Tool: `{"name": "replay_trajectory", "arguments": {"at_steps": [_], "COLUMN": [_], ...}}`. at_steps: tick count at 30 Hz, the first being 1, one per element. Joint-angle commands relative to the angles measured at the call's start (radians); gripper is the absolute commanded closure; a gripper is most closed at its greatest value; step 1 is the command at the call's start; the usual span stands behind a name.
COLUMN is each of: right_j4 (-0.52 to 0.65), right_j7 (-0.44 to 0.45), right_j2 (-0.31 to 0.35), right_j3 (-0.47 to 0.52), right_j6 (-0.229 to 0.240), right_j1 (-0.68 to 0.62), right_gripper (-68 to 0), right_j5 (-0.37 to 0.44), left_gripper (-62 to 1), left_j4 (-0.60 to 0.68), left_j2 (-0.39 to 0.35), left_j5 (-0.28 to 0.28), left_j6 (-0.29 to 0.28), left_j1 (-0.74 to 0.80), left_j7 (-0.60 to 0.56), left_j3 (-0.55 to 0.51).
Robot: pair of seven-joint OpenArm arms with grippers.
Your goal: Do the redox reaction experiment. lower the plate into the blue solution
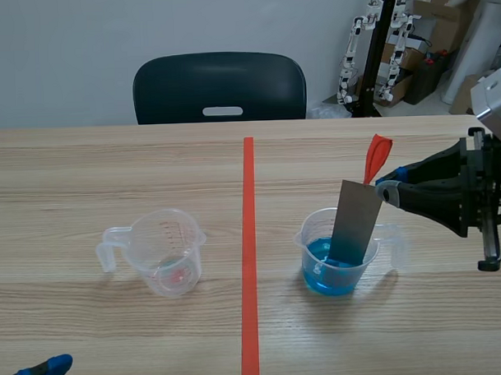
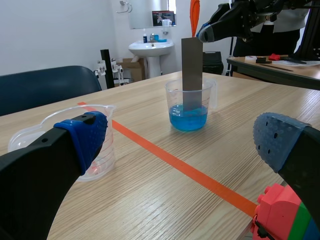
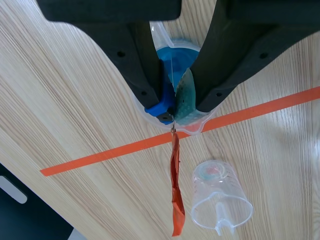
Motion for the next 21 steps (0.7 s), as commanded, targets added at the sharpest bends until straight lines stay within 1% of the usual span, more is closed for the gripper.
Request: {"name": "replay_trajectory", "arguments": {"at_steps": [1,10,18,21], "right_j4": [-0.002,-0.058,-0.061,-0.061], "right_j7": [0.019,0.034,0.038,0.042], "right_j2": [0.006,-0.033,-0.034,-0.035], "right_j3": [0.008,0.008,0.008,0.008], "right_j6": [0.001,0.001,0.001,0.001], "right_j1": [0.009,0.006,-0.005,-0.011], "right_gripper": [-0.6,-0.6,-0.6,-0.6], "right_j5": [0.01,-0.033,-0.034,-0.05], "left_gripper": [-61.7,-61.7,-61.7,-61.7], "left_j4": [0.013,0.013,0.013,0.013], "left_j2": [-0.008,-0.008,-0.008,-0.008], "left_j5": [-0.003,-0.003,-0.003,-0.003], "left_j6": [-0.002,-0.002,-0.002,-0.002], "left_j1": [0.008,0.008,0.008,0.008], "left_j7": [-0.046,-0.046,-0.046,-0.046], "left_j3": [-0.001,-0.001,-0.001,-0.001]}}
